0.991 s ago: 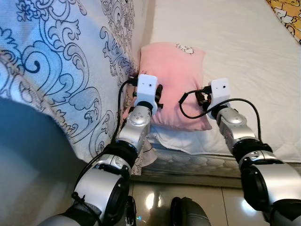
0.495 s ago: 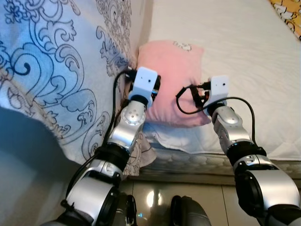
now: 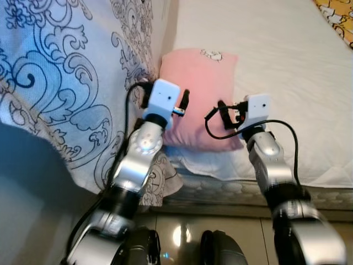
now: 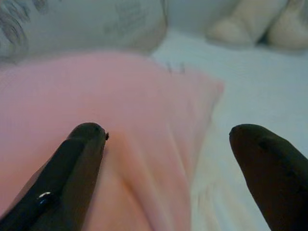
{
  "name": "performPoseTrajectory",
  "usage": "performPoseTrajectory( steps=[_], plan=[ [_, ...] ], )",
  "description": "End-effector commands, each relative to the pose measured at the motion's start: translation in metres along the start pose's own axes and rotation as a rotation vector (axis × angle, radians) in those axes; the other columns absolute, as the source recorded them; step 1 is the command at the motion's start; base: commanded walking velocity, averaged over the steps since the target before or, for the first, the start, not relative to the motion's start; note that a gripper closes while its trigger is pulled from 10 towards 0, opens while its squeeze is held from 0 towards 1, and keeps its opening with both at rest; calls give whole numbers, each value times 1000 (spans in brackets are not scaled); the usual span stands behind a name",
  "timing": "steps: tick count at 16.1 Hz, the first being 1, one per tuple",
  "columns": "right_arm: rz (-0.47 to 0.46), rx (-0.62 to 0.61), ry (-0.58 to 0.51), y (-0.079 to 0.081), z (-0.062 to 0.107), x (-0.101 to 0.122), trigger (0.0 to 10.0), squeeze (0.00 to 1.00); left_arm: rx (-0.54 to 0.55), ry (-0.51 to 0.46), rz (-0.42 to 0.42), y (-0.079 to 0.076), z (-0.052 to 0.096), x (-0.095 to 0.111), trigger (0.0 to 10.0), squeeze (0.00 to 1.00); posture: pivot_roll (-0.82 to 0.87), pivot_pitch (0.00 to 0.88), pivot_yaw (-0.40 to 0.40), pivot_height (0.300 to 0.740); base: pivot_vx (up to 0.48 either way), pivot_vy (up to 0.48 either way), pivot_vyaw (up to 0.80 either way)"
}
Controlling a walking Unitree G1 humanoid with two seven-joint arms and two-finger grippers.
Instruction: Clean up the room
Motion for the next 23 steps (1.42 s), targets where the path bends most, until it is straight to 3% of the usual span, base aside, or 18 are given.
performPoseTrajectory(
  steps=[1,2,3,4,5,6,7,8,11,18,20,23],
  plan=[
    [57,-62,-99,-7,7,26,10000,1000,-11,-66,7,5,8,14,10000,0,50,0,-20,710,0,0,0],
    [74,-80,-113,-8,10,29,10000,1000,-5,-71,13,8,10,15,10000,0,49,0,-20,710,0,0,0],
    [97,-121,-141,-13,17,36,10000,0,-1,-83,24,12,14,18,10000,0,47,0,-14,710,0,0,0],
    [130,-198,-212,-19,40,52,10000,0,7,-100,14,21,24,24,10000,0,38,0,-6,710,0,0,0],
    [124,-229,-232,-21,55,54,10000,0,17,-98,3,27,32,23,10000,0,29,0,-2,710,0,0,0],
    [117,-235,-233,-21,60,52,10000,0,23,-89,9,30,34,20,10000,0,28,0,0,710,0,0,0],
    [115,-233,-229,-21,63,49,10000,0,21,-74,13,31,37,16,10000,0,28,0,-1,710,0,0,0],
    [52,-201,-141,-13,70,21,10000,0,6,-19,2,28,47,-2,10000,0,28,0,-2,710,0,0,0],
    [-13,-167,-22,-3,68,-8,10000,0,-32,11,16,14,45,-12,10000,0,28,0,0,710,0,-320,0],
    [-16,-77,30,14,47,-14,10000,0,12,111,19,21,44,-36,10000,0,44,0,0,710,0,-474,0],
    [-16,-105,24,11,47,-13,10000,0,40,142,15,30,44,-47,10000,0,45,0,-1,710,0,-469,0],
    [-11,-158,39,2,61,-21,10000,0,119,188,33,53,51,-61,10000,0,36,0,3,710,0,-461,0]
  ],
)
Point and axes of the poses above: a point about 5 cm out from each wrist's last joint towards the gripper, its own z axis pointing back from the gripper into the wrist, its own x axis along the axis of the wrist's last joint, y = z × x, the point moved 6 cm from there along -z, pointing out of the wrist towards the gripper, and after that the axes turned 11 degrees about z, right-handed, at the moved point
